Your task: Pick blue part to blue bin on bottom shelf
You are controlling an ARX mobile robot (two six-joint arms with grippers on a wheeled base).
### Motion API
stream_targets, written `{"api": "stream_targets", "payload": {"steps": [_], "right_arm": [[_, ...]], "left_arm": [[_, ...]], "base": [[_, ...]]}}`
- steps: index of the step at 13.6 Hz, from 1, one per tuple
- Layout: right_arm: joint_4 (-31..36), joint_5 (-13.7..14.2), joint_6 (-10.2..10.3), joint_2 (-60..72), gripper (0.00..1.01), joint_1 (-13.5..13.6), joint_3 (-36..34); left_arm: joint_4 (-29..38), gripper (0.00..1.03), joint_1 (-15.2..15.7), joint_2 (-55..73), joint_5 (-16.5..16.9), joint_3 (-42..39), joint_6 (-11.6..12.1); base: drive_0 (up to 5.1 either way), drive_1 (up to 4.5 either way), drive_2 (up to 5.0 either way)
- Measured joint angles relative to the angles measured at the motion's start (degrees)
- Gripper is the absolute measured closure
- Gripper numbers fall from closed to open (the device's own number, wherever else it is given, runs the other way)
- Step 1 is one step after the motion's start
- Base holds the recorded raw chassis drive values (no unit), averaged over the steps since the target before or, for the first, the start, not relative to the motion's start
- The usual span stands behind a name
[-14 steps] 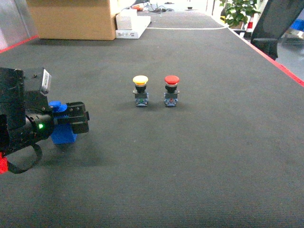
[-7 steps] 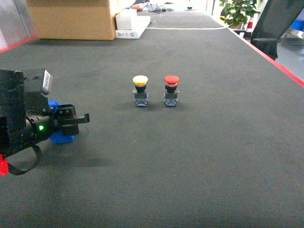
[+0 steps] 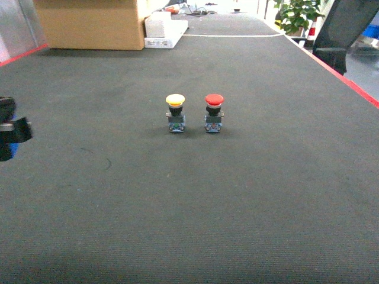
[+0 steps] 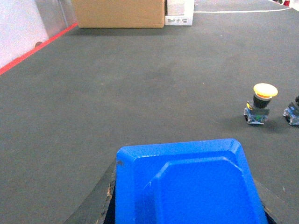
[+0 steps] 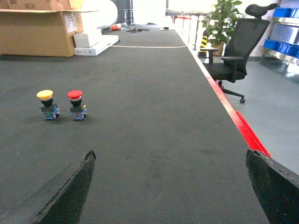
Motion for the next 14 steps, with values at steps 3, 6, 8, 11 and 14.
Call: {"api": "stream_targets", "payload": {"steps": [3, 6, 8, 11, 14], "right_arm": [[0.00, 0.00, 0.00, 0.00, 0.03, 0.00, 0.00], [-0.02, 0.00, 0.00, 0.00, 0.03, 0.00, 0.00], [0.02, 0.00, 0.00, 0.00, 0.03, 0.00, 0.00], [0.00, 0.00, 0.00, 0.00, 0.03, 0.00, 0.00], [0.00, 0.00, 0.00, 0.00, 0.03, 0.00, 0.00]], "left_arm": [[-17.29, 0.58, -4.07, -25.90, -6.47, -6.19, 0.92], [-39.87, 0.58, -9.07, -53.94, -13.62, -8.17, -0.48], [-41.03, 0.58, -8.46, -56.15, -15.04, -8.44, -1.01], [-41.29, 0.58, -8.59, -55.87, -14.71, -8.46, -1.51], [-41.29, 0.58, -8.59, -55.89, -14.73, -8.46, -1.55]], "base": [[0.0, 0.00, 0.0], [0.0, 0.00, 0.0], [0.0, 0.00, 0.0], [0.0, 0.00, 0.0], [0.0, 0.00, 0.0]]}}
